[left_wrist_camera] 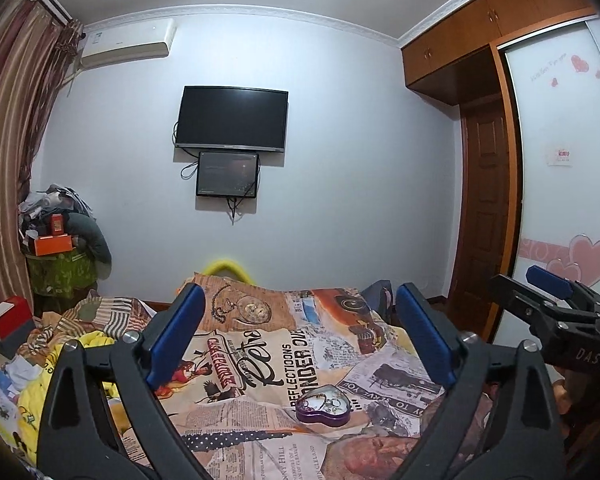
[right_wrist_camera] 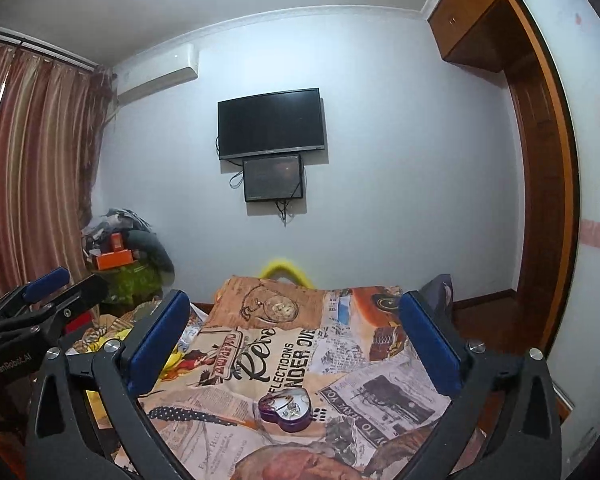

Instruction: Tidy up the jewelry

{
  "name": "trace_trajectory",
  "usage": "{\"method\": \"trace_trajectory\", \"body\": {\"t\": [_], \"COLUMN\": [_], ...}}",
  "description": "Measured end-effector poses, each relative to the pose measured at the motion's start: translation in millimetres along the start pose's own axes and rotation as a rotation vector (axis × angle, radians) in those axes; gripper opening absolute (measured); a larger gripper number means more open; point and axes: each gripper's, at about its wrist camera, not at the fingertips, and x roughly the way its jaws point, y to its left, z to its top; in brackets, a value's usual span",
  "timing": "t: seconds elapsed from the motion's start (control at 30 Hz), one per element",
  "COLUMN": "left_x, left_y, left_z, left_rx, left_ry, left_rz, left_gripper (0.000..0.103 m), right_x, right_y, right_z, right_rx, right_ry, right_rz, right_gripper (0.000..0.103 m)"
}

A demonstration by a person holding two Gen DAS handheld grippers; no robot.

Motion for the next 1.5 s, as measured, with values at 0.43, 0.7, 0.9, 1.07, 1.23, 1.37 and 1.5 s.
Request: {"method": "trace_trajectory", "body": {"t": [0.43, 0.7, 0.9, 1.07, 1.23, 1.37, 1.5], "left_x": [2.1, 4.5, 6.1, 7.4, 8.3, 8.7, 8.9], "left_y": [-5.5, -3.9, -2.5, -2.2, -2.3, -2.7, -2.5], "left_z": [-3.0, -3.6, -5.7, -6.1, -5.5, -5.9, -6.3], "left_rx": [0.006, -0.002, -0.007, -0.008, -0.007, -0.004, -0.004], "left_ry": [0.014, 0.019, 0.021, 0.026, 0.026, 0.027, 0.027], "left_rz": [0.001, 0.007, 0.013, 0.015, 0.015, 0.015, 0.012], "left_gripper": [0.097, 0.102, 0.102, 0.102, 0.102, 0.102, 0.102], "right_x": [-4.9, -5.0, -4.6, -3.7, -3.6, -3.8, -3.7], "right_y": [-2.8, -3.1, -3.2, -3.4, -3.2, -3.4, -3.4], "right_z": [-2.1, -1.7, -2.6, -1.8, -2.0, -2.7, -2.9], "right_rx": [-0.007, -0.004, -0.004, -0.002, -0.002, -0.001, -0.002], "right_ry": [0.007, 0.016, 0.024, 0.029, 0.03, 0.031, 0.032], "right_rz": [0.014, 0.015, 0.016, 0.019, 0.02, 0.021, 0.02], "right_gripper": [0.103, 0.103, 0.103, 0.103, 0.103, 0.103, 0.103]}}
